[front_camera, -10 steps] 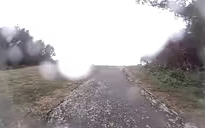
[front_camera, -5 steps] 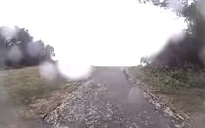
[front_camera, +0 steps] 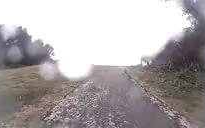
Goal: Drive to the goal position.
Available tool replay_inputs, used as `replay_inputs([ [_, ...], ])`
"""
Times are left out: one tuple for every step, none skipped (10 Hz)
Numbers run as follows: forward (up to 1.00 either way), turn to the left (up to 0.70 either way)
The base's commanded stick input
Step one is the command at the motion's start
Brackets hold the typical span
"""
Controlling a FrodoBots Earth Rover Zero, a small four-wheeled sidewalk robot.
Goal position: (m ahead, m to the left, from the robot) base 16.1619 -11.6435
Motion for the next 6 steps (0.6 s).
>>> replay_inputs([
  [0.85,0.0],
  [0.85,0.0],
  [0.85,0.0],
  [0.85,0.0],
  [0.85,0.0],
  [0.85,0.0],
])
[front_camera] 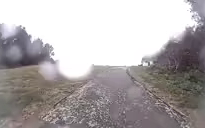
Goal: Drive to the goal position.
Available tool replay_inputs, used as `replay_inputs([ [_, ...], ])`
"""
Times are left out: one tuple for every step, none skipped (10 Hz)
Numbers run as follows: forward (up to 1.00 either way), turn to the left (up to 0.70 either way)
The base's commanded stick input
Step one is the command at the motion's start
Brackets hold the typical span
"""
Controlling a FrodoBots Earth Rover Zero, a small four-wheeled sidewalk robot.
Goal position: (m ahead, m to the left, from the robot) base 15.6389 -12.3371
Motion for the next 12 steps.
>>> replay_inputs([
  [0.85,-0.34],
  [0.85,-0.34],
  [0.85,0.0],
  [0.85,0.0],
  [0.85,0.0],
  [0.85,0.0],
  [0.85,0.0],
  [0.85,0.0],
  [0.85,0.0],
  [0.85,-0.26],
  [0.85,-0.1],
  [0.85,0.0],
])
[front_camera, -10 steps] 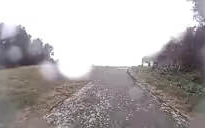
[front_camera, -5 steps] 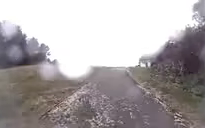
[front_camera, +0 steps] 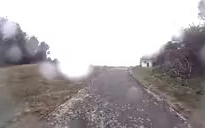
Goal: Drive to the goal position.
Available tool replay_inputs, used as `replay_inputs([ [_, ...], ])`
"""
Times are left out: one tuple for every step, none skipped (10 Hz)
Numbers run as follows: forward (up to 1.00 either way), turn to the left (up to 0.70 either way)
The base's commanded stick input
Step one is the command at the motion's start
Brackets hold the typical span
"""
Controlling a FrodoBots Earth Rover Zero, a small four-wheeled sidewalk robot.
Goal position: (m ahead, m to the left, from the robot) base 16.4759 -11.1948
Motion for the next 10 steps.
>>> replay_inputs([
  [0.85,0.0],
  [0.85,0.0],
  [0.85,0.0],
  [0.85,0.0],
  [0.85,0.0],
  [0.85,0.0],
  [0.85,0.0],
  [0.85,0.0],
  [0.85,0.0],
  [0.85,0.0],
])
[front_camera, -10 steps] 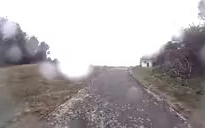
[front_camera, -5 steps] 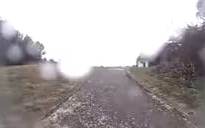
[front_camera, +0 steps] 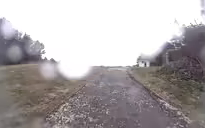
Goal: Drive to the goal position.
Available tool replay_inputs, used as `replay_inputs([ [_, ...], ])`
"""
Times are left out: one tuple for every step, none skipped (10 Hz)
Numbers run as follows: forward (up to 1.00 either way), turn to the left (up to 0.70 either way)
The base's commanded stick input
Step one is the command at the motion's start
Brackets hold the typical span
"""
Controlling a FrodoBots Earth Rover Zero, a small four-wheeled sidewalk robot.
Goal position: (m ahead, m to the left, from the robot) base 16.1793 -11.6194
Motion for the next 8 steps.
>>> replay_inputs([
  [0.85,0.0],
  [0.85,0.0],
  [0.85,-0.01],
  [0.85,-0.16],
  [0.85,-0.31],
  [0.85,-0.34],
  [0.85,-0.34],
  [0.85,-0.34],
])
